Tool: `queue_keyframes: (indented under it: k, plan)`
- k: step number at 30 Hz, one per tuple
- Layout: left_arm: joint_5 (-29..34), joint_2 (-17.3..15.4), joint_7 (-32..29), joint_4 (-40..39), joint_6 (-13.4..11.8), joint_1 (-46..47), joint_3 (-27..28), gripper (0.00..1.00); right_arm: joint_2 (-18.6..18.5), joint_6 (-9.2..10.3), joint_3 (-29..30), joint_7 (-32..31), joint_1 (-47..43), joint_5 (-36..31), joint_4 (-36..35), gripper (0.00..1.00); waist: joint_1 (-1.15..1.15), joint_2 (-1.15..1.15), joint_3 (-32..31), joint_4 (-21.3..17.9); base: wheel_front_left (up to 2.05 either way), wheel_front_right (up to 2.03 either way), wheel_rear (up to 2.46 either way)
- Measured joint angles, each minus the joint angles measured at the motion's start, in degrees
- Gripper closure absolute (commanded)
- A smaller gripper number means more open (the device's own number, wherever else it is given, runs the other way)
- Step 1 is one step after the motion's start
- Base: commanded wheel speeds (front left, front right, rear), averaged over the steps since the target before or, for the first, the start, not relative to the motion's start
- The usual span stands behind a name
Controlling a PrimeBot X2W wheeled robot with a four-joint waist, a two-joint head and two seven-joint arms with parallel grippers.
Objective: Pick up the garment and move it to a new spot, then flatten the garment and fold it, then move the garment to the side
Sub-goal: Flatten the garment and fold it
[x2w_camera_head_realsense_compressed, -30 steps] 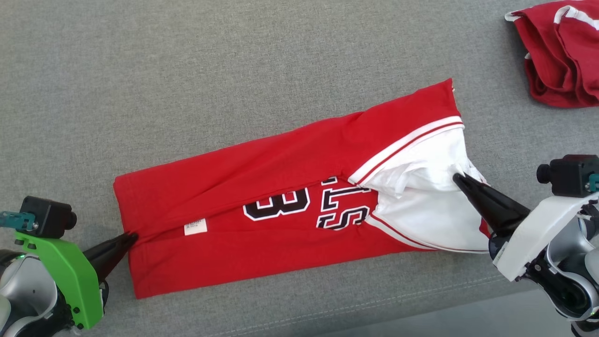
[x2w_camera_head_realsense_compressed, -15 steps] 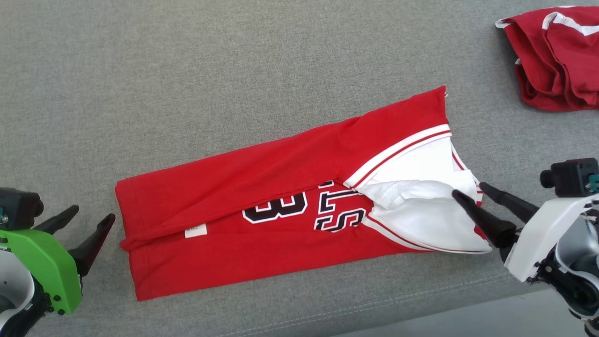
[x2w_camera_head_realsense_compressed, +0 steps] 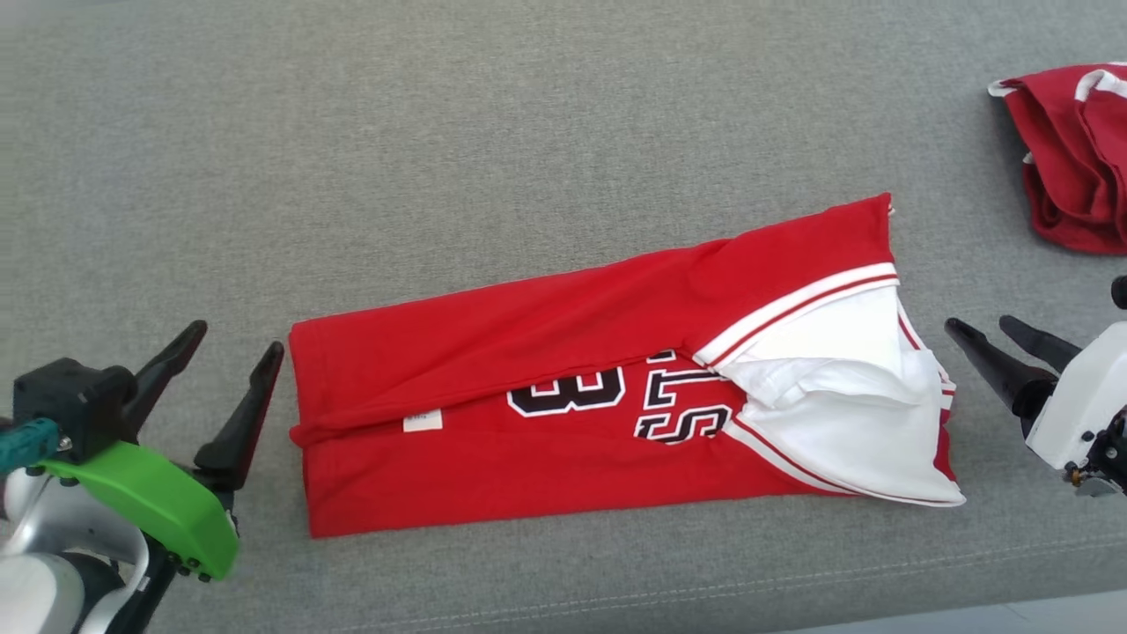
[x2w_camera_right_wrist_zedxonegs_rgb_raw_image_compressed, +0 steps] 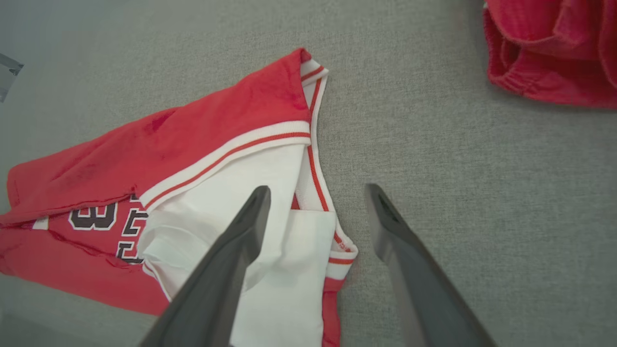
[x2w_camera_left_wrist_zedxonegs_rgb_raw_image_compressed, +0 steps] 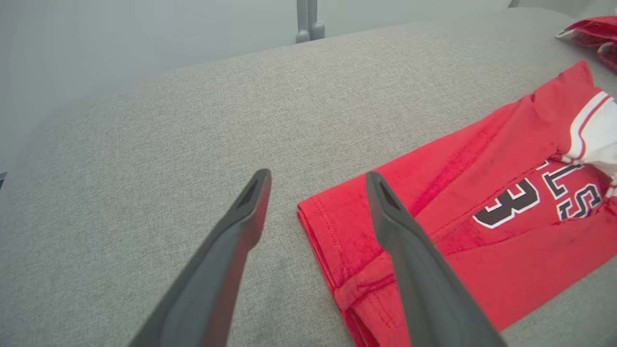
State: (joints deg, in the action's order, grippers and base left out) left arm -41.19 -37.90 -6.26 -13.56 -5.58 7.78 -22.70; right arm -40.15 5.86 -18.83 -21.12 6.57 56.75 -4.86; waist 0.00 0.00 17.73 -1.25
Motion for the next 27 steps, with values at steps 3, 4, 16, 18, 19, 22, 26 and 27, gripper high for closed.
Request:
queue_keyframes:
  k: [3, 4, 16, 18, 19, 22, 26, 27]
  plan:
    - [1.2, 1.3, 1.2, -1.4, -0.5, -1.0, -0.6, 0.0, 0.3, 0.38, -0.4, -1.5, 0.0, 0.4, 3.0, 0.0, 0.0, 0.0, -0.4, 1.7, 0.0, 0.0, 0.0]
    - [1.6, 1.7, 1.5, -1.8, -0.5, -1.3, -0.6, 0.0, 0.5, 0.4, -0.4, -1.8, 0.0, 0.7, 3.9, 0.0, 0.0, 0.0, -0.5, 2.3, 0.0, 0.0, 0.0]
    - [6.4, 4.8, 6.4, -2.5, -1.1, -3.9, 2.2, 0.0, 3.2, 0.8, -1.5, -3.2, 0.1, 1.4, 11.9, 0.0, 0.0, 0.0, -1.2, 9.3, 0.0, 0.0, 0.0]
    - [6.4, 5.4, 6.7, -2.2, -1.1, -5.1, 2.3, 0.0, 3.4, 0.8, -1.6, -3.2, 0.5, 1.4, 12.9, 0.0, 0.0, 0.0, -1.6, 10.1, 0.0, 0.0, 0.0]
    - [6.4, 5.7, 6.9, -2.1, -1.1, -5.7, 2.4, 0.0, 3.6, 0.8, -1.7, -3.2, 0.8, 1.4, 13.2, 0.0, 0.0, 0.0, -1.8, 10.3, 0.0, 0.0, 0.0]
    - [6.4, 6.5, 7.3, -2.1, -1.3, -7.4, 3.1, 0.0, 3.6, 0.8, -1.9, -3.6, 1.2, 1.2, 14.1, 0.0, 0.0, 0.0, -2.4, 10.9, 0.0, 0.0, 0.0]
    - [6.4, 7.0, 7.7, -2.1, -1.5, -8.6, 4.1, 0.0, 3.7, 0.8, -1.9, -3.6, 1.7, 1.2, 14.9, 0.0, 0.0, 0.0, -2.6, 11.2, 0.0, 0.0, 0.0]
    - [6.3, 7.3, 7.9, -2.1, -1.5, -8.9, 4.3, 0.0, 3.7, 0.8, -1.9, -3.7, 1.9, 1.2, 15.2, 0.0, 0.0, 0.0, -2.6, 11.2, 0.0, 0.0, 0.0]
